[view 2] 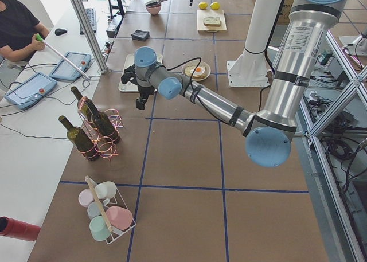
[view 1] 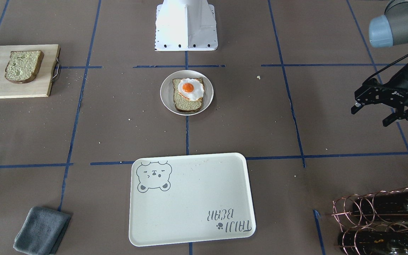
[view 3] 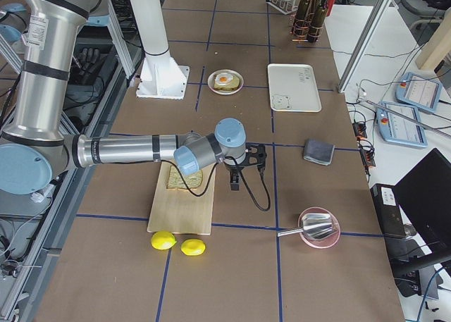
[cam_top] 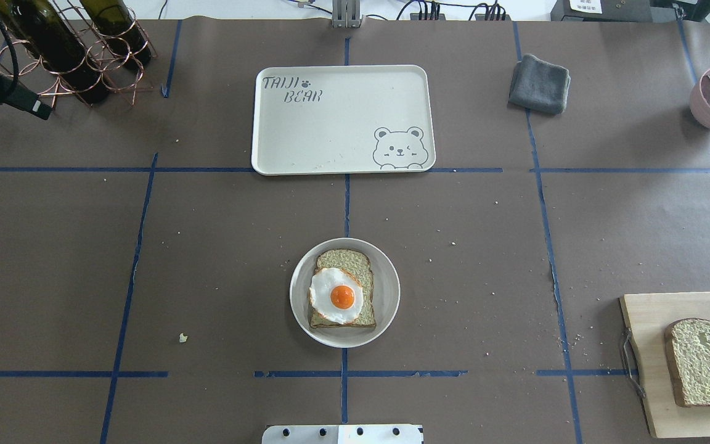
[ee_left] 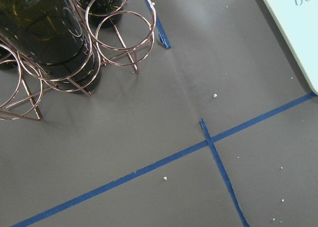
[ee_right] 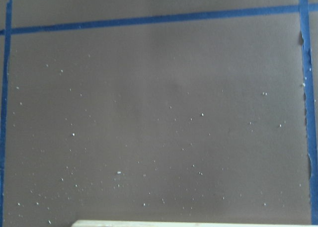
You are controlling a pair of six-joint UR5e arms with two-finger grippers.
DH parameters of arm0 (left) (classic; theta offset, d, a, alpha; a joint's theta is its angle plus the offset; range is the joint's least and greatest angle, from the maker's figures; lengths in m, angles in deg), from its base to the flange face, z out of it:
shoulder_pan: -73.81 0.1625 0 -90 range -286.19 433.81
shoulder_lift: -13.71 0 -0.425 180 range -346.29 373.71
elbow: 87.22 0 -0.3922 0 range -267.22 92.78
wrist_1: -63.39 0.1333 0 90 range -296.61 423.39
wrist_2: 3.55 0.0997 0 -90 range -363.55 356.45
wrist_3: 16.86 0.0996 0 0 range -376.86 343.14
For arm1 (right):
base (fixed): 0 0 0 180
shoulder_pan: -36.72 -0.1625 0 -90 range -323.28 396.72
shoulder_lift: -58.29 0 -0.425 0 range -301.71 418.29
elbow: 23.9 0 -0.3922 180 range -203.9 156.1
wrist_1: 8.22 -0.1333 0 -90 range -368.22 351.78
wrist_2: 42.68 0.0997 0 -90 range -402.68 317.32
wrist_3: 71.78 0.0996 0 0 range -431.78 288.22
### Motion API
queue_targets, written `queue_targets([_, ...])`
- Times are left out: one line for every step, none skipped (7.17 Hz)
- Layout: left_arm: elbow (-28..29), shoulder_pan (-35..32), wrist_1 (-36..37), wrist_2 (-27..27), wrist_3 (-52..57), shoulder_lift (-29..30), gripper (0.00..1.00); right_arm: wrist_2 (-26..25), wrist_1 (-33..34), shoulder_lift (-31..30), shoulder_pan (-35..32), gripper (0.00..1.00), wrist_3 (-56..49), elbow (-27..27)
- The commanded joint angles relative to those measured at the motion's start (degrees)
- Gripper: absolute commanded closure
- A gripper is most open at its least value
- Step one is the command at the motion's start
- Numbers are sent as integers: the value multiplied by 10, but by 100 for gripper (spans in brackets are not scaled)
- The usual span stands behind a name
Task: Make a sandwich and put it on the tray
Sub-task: 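Move the right gripper down to the bread slice on the cutting board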
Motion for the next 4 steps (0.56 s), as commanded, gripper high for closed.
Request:
queue_targets([-5, 14, -42, 1, -64, -1, 0, -50, -146, -87, 91, 1, 112, 5])
queue_targets([-6, 17, -47, 1, -79, -1, 0, -93, -206, -117, 159, 1, 173, 4])
queue_targets([-10, 17, -59, 1, -92, -2, 0, -99, -229, -128, 181, 1, 197, 4])
queue_targets([-13, 17, -60, 2, -99, -2, 0, -100, -229, -136, 191, 1, 197, 4])
